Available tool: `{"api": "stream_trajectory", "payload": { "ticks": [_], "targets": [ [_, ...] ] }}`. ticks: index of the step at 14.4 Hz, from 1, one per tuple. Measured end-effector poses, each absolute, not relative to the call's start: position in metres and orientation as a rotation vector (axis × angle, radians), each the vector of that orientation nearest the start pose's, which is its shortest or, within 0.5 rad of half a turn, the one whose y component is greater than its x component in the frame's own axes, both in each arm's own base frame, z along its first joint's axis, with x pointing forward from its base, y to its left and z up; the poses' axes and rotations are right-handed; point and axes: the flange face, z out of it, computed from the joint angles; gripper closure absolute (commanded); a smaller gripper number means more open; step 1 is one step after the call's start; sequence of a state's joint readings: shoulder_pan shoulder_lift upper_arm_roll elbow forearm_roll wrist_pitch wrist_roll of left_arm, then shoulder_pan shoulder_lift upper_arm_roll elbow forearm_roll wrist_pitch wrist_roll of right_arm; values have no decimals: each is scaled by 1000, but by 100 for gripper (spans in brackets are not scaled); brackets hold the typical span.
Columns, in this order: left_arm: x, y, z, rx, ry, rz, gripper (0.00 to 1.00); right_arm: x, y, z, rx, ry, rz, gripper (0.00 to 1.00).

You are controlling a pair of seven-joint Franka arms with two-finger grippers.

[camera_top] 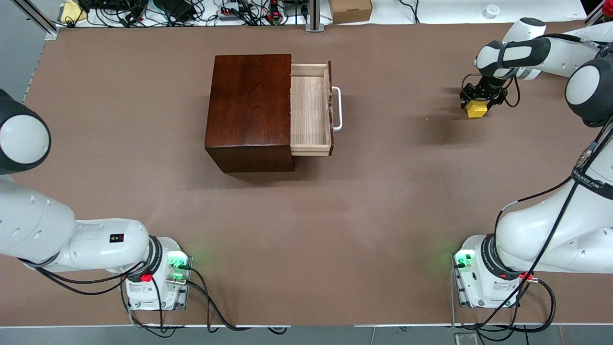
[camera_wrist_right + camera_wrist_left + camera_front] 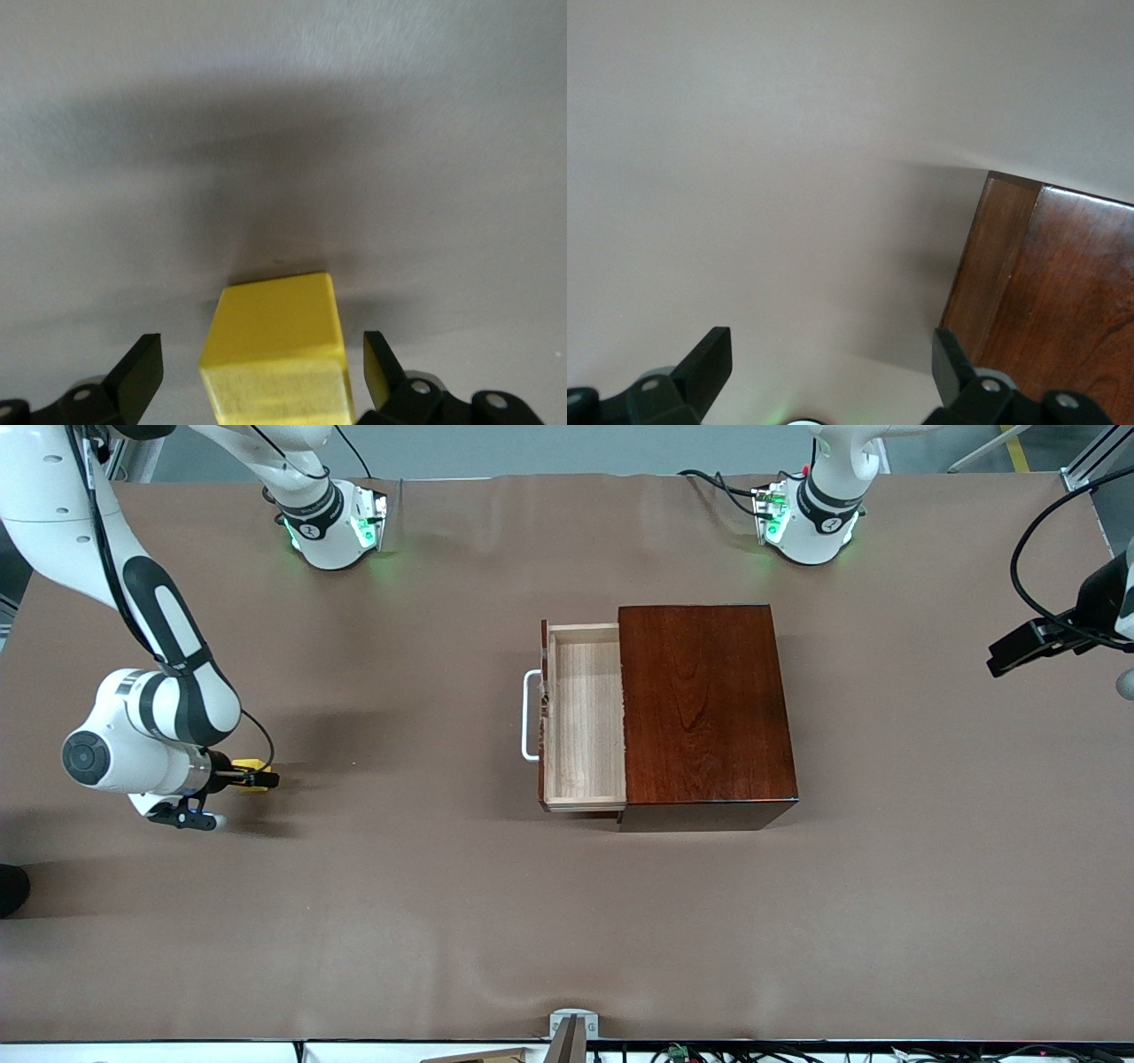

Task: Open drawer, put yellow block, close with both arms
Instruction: 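Close the right gripper on the yellow cube and lift it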

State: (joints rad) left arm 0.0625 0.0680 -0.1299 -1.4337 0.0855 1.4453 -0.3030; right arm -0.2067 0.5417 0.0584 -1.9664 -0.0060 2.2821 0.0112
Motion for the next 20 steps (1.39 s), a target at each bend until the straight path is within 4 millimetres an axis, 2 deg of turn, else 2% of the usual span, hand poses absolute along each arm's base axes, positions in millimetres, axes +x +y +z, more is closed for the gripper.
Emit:
{"api": "stream_trajectory", "payload": {
  "ticks": [1,3,6,8,9,12,13,15,18,20],
  "targets": [
    [560,-25,638,-3032,-370,63,0,580,-86,178,-3070,243,349,25],
    [558,-26,637,-3033,-358,57,0,577,-85,185,-3067,240,372,37],
    [555,-26,643,-3035,-352,40,0,577,-84,207,-3069,236,379,62],
    [553,-27,646,-3040,-328,31,0,578,-84,217,-3072,236,362,65],
    [552,-28,648,-3051,-303,24,0,579,-84,218,-3073,236,357,76],
    [548,-35,650,-3078,-246,-36,0,579,-84,219,-3074,236,353,79],
    [545,-40,647,-3079,-234,-55,0,580,-84,221,-3075,236,347,84],
    [538,-47,642,-3079,-197,-68,0,584,-84,231,-3077,235,340,84],
    [532,-50,642,-3080,-113,-70,0,594,-77,270,-3076,288,362,85],
    [532,-50,643,-3080,-91,-71,0,601,-59,301,-3082,337,362,85]
  ]
}}
